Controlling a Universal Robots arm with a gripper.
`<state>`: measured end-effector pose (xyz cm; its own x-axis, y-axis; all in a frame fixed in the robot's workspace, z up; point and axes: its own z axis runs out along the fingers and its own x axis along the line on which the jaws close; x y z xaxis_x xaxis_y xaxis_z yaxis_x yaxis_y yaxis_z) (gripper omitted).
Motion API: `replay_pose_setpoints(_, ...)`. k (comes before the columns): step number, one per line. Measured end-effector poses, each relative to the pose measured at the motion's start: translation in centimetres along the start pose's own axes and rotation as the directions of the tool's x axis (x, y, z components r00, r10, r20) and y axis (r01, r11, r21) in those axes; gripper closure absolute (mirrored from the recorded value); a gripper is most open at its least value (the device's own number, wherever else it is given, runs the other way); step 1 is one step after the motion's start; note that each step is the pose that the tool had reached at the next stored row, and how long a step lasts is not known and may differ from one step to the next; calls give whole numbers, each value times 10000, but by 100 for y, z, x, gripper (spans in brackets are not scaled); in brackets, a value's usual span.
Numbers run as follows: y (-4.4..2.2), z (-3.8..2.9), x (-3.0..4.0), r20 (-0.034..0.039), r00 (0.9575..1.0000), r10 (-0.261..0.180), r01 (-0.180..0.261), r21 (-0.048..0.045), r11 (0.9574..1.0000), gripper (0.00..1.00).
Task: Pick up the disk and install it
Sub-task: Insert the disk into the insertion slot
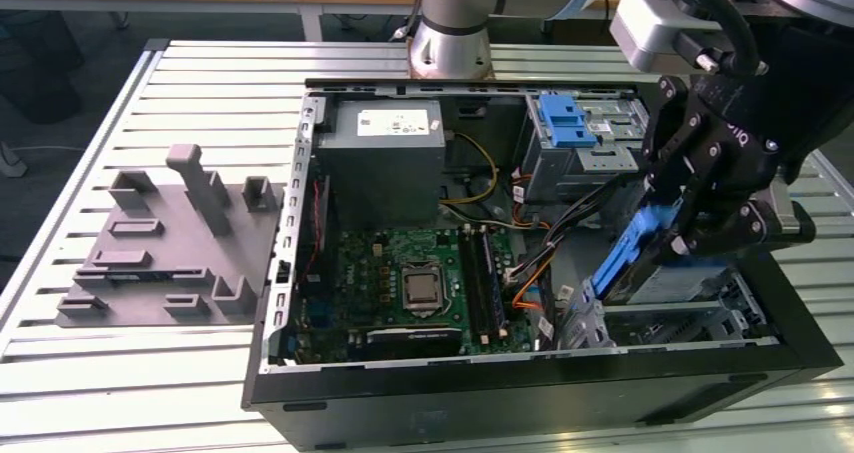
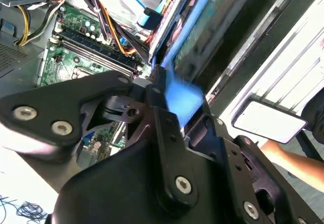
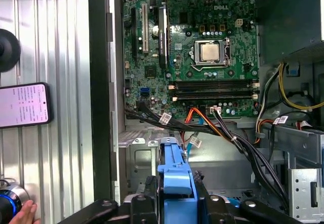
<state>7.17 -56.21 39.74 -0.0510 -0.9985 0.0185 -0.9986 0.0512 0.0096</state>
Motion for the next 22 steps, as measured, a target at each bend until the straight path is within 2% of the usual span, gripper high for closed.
replay_pose_setpoints(1, 0, 1, 0, 1, 10000, 1, -1, 0, 10000, 56)
replay_pose_setpoints(9, 0, 0, 0, -8, 10000, 0, 0, 1, 10000, 58)
replay_pose_setpoints(11, 0, 1, 0, -10, 10000, 0, 0, 1, 10000, 70)
replay_pose_setpoints(12, 0, 1, 0, -11, 10000, 0, 0, 1, 10000, 70)
replay_pose_setpoints(14, 0, 1, 0, -14, 10000, 1, -1, 1, 10000, 82)
replay_pose_setpoints(15, 0, 1, 0, -15, 10000, 0, 0, 1, 10000, 82)
replay_pose_setpoints(16, 0, 1, 0, -15, 10000, 0, 0, 1, 10000, 87)
replay_pose_setpoints(22, 0, 1, 0, -31, 10000, 1, -1, 2, 10000, 89)
